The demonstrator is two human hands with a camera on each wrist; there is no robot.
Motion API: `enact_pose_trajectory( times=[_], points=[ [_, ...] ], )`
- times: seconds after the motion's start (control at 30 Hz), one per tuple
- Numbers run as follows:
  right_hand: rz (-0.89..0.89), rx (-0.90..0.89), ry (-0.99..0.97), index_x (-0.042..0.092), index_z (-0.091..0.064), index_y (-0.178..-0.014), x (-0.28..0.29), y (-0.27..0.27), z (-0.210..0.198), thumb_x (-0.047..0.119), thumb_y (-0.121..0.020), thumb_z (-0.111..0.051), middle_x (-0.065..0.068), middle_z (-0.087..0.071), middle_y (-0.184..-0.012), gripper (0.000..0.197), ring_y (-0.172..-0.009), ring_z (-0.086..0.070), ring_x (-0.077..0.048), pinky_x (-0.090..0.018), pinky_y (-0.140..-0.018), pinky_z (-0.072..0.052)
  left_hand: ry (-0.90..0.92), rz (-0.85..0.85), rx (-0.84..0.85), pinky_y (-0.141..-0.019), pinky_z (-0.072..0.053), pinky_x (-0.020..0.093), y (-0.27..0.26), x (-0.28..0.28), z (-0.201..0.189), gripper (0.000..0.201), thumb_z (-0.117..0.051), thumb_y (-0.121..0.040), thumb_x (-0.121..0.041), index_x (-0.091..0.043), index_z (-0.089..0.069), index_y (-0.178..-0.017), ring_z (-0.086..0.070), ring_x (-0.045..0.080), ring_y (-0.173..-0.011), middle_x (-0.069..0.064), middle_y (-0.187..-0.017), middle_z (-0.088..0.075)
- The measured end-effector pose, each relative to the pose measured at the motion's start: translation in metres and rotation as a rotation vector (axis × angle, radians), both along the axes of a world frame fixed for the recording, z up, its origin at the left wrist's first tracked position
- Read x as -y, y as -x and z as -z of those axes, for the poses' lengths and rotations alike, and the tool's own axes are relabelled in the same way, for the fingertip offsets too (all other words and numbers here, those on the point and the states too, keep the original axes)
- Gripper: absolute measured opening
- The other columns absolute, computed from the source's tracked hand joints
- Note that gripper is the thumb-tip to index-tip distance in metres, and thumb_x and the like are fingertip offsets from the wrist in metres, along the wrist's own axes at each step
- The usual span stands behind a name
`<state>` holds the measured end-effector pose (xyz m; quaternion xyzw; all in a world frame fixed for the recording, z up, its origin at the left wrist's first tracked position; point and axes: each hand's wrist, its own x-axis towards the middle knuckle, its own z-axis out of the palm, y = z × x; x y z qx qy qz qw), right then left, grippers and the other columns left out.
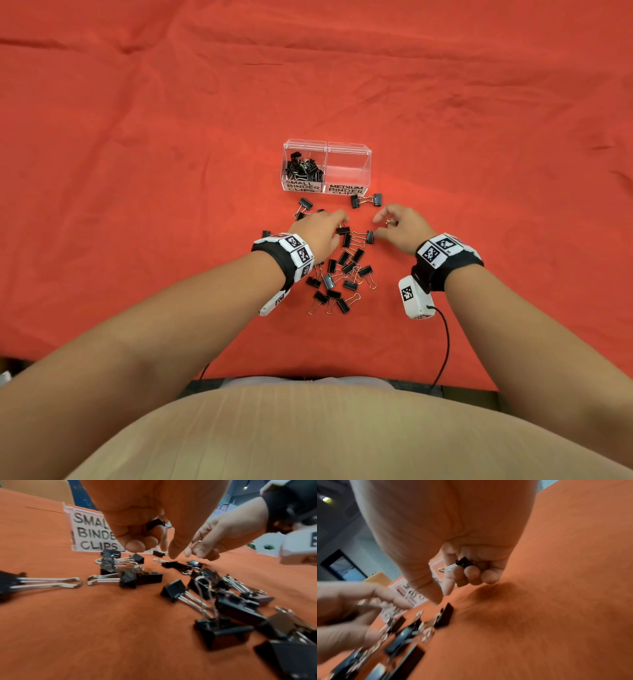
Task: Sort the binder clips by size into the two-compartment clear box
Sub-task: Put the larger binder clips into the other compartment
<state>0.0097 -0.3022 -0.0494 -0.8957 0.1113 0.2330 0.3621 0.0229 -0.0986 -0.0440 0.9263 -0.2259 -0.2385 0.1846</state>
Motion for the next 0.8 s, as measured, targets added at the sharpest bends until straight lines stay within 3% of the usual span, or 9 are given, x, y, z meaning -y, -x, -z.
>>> enact_pose_trajectory(
  times=[0.13, 0.27, 0.37, 0.47, 0.53, 0.6, 0.7, 0.8],
  points=[
    [0.078, 0.094, 0.086, 0.024, -0.057, -0.115, 0.004, -0.014, -0.007, 0.010, -0.083, -0.057, 0.005, -0.044, -0.064, 0.035, -0.059, -0.046, -0.013, -0.021, -0.052, -0.034, -0.044, 0.045, -0.023, -0.080, -0.050, 0.039, 0.005, 0.001, 0.003, 0.034, -0.045, -0.093, -0.021, -0.026, -0.048, -0.127, -0.058, 0.027, -0.107, 0.005, -0.116, -0.060],
    [0.014, 0.047, 0.121, 0.026, -0.051, -0.127, -0.010, -0.018, -0.005, 0.012, -0.084, -0.056, 0.009, -0.043, -0.065, 0.046, -0.074, -0.053, -0.022, -0.025, -0.068, -0.039, -0.066, 0.019, -0.037, -0.074, -0.050, 0.035, 0.002, -0.011, 0.001, 0.026, -0.047, -0.091, -0.026, -0.020, -0.052, -0.116, -0.060, 0.027, -0.099, 0.005, -0.111, -0.062],
    [-0.060, 0.037, 0.112, 0.022, -0.057, -0.119, -0.022, -0.012, -0.003, 0.011, -0.086, -0.056, 0.010, -0.048, -0.074, 0.035, -0.074, -0.054, -0.017, -0.019, -0.063, -0.037, -0.038, -0.090, -0.015, -0.064, -0.047, 0.032, -0.006, -0.021, -0.010, 0.027, -0.039, -0.095, -0.037, -0.017, -0.051, -0.108, -0.060, 0.026, -0.078, 0.003, -0.089, -0.063],
    [-0.118, 0.008, 0.066, 0.020, -0.063, -0.106, -0.031, -0.003, -0.011, 0.015, -0.089, -0.055, 0.016, -0.047, -0.069, 0.020, -0.058, -0.046, -0.005, -0.015, -0.053, -0.034, 0.080, -0.227, -0.012, -0.052, -0.042, 0.030, -0.022, -0.030, -0.024, 0.030, -0.024, -0.099, -0.029, -0.012, -0.048, -0.099, -0.052, 0.022, -0.058, 0.002, -0.070, -0.057],
    [-0.053, -0.046, -0.042, 0.021, -0.065, -0.099, -0.033, -0.003, -0.019, 0.022, -0.090, -0.054, 0.008, -0.058, -0.076, 0.014, -0.062, -0.051, -0.012, -0.023, -0.061, -0.043, 0.133, -0.324, 0.018, -0.051, -0.041, 0.032, -0.037, -0.034, -0.032, 0.031, -0.021, -0.099, -0.025, -0.010, -0.048, -0.097, -0.046, 0.020, -0.055, 0.001, -0.067, -0.051],
    [0.072, -0.113, -0.244, 0.021, -0.066, -0.095, -0.033, -0.007, -0.031, 0.024, -0.092, -0.050, 0.003, -0.061, -0.082, 0.017, -0.068, -0.051, -0.013, -0.027, -0.065, -0.044, 0.155, -0.419, 0.031, -0.051, -0.042, 0.031, -0.053, -0.036, -0.037, 0.028, -0.024, -0.099, -0.022, -0.008, -0.049, -0.096, -0.047, 0.019, -0.056, 0.000, -0.069, -0.052],
    [0.250, -0.172, -0.608, 0.016, -0.064, -0.097, -0.035, -0.016, -0.048, 0.006, -0.094, -0.041, -0.003, -0.058, -0.082, 0.025, -0.065, -0.050, -0.012, -0.024, -0.060, -0.043, 0.201, -0.509, 0.025, -0.051, -0.041, 0.028, -0.074, -0.034, -0.042, 0.019, -0.034, -0.097, -0.016, -0.008, -0.051, -0.099, -0.051, 0.021, -0.064, 0.004, -0.080, -0.057],
    [0.283, -0.173, -0.734, 0.009, -0.061, -0.105, -0.039, -0.025, -0.061, -0.011, -0.090, -0.036, -0.011, -0.062, -0.096, 0.035, -0.076, -0.060, -0.015, -0.023, -0.067, -0.054, 0.223, -0.552, 0.023, -0.058, -0.046, 0.028, -0.087, -0.032, -0.043, 0.018, -0.044, -0.093, -0.008, -0.010, -0.058, -0.104, -0.052, 0.021, -0.072, 0.006, -0.094, -0.058]
  ],
)
